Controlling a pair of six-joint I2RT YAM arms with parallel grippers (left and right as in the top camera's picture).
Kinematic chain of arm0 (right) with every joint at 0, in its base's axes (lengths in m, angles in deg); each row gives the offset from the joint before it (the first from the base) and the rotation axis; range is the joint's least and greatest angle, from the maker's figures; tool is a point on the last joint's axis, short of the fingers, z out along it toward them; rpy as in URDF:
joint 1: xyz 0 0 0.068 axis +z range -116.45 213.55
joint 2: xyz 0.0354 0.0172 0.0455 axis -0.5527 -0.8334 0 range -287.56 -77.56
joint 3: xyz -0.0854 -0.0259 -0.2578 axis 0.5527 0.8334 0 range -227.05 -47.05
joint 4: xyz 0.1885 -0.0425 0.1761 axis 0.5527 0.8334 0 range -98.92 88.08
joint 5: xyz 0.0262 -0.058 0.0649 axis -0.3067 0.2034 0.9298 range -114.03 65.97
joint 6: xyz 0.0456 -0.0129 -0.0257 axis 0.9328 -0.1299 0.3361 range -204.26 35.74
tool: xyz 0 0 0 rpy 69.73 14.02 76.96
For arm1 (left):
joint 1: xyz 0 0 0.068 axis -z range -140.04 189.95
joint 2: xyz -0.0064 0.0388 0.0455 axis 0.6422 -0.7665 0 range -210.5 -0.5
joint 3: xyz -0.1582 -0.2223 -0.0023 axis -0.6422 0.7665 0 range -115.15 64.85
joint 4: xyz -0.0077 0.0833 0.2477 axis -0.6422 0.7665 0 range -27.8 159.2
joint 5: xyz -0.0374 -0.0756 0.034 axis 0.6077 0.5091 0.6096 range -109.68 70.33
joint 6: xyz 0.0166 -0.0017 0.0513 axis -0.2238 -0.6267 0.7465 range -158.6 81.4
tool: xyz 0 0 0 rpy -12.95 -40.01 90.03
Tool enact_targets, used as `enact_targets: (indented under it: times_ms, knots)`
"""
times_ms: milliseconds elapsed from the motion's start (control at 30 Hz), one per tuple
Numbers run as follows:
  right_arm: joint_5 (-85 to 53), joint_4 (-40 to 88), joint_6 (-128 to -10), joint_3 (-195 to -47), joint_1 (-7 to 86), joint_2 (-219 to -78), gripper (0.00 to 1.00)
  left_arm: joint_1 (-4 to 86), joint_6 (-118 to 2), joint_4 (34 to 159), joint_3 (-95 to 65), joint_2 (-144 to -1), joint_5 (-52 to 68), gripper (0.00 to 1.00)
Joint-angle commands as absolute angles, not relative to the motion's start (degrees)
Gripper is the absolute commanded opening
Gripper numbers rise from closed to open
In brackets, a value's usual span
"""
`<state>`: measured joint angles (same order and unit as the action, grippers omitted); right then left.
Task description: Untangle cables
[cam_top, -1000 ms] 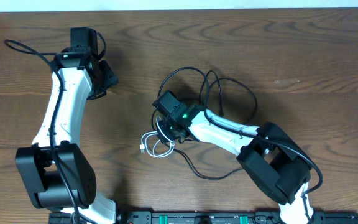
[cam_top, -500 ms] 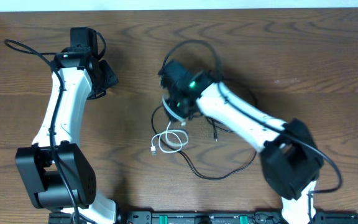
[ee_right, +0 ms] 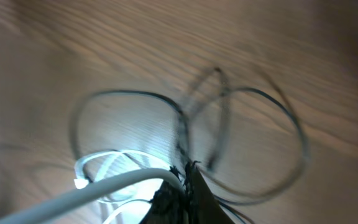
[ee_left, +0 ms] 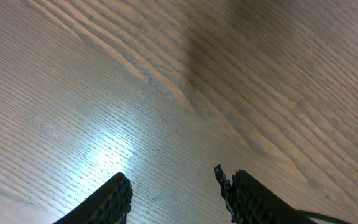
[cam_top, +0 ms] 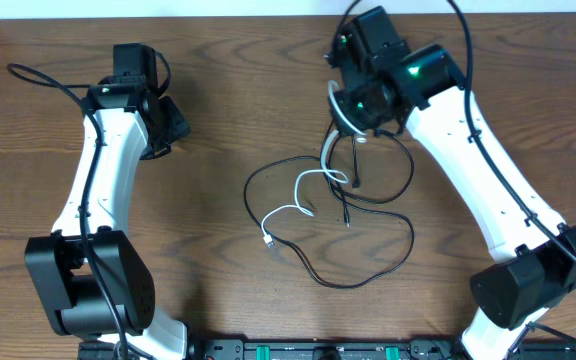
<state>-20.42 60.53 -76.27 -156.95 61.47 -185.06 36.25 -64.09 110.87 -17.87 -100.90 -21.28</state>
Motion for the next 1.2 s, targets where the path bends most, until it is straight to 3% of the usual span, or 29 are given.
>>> enact_targets:
  times_ms: [0,100,233,267,300,333,367,433,467,600,800,933,1033,1167]
  knots:
    - [-27.2,63.1,-79.2,-156.9,62.7,-185.6,0.01,36.1,-64.4,111.0,-17.9,-100.5,-21.2,0.53]
    - [-34.5,65.9,-78.7,-156.8,63.8,-186.9,0.01,36.1,-64.4,111.0,-17.9,-100.5,-21.2,0.53]
    - [-29.6,67.0,-79.0,-156.8,66.7,-187.7,0.01,36.1,-64.4,111.0,-17.9,-100.5,-21.2,0.53]
    - [-29.0,67.4,-79.2,-156.8,67.9,-187.7,0.05,36.1,-64.4,111.0,-17.9,-100.5,-21.2,0.53]
    - [-29.0,67.9,-79.2,-156.8,69.0,-187.9,0.24,36.1,-64.4,111.0,-17.9,-100.5,-21.2,0.53]
    - [-29.6,68.8,-79.5,-156.8,70.3,-188.1,0.48,36.1,-64.4,111.0,-17.9,-100.5,-21.2,0.53]
    - [-31.5,69.9,-80.1,-156.8,71.8,-188.4,0.65,36.1,-64.4,111.0,-17.9,-100.5,-21.2,0.53]
    - [-40.4,72.9,-79.2,-156.8,74.8,-189.6,0.93,36.1,-64.4,111.0,-17.9,-100.5,-21.5,0.54]
    - [-45.4,74.3,-77.3,-156.8,76.0,-190.4,0.99,36.1,-64.3,111.0,-17.9,-100.5,-21.9,0.53]
    - [-57.9,76.6,-69.9,-156.8,78.7,-193.6,0.99,36.1,-64.3,111.0,-17.9,-100.5,-21.8,0.53]
    - [-55.5,75.0,-66.1,-156.8,77.6,-194.7,0.99,36.1,-64.3,111.7,-17.9,-100.5,-21.5,0.54]
    - [-47.1,72.4,-67.9,-157.0,76.0,-193.8,0.99,36.1,-62.5,111.3,-17.9,-100.5,-18.4,0.53]
    - [-27.2,69.4,-77.0,-157.0,74.1,-193.3,0.98,36.1,-61.3,111.0,-17.9,-100.5,-17.7,0.54]
    - [-12.4,68.1,-84.4,-156.3,73.8,-193.6,0.91,36.1,-61.3,110.5,-17.9,-100.5,-17.7,0.54]
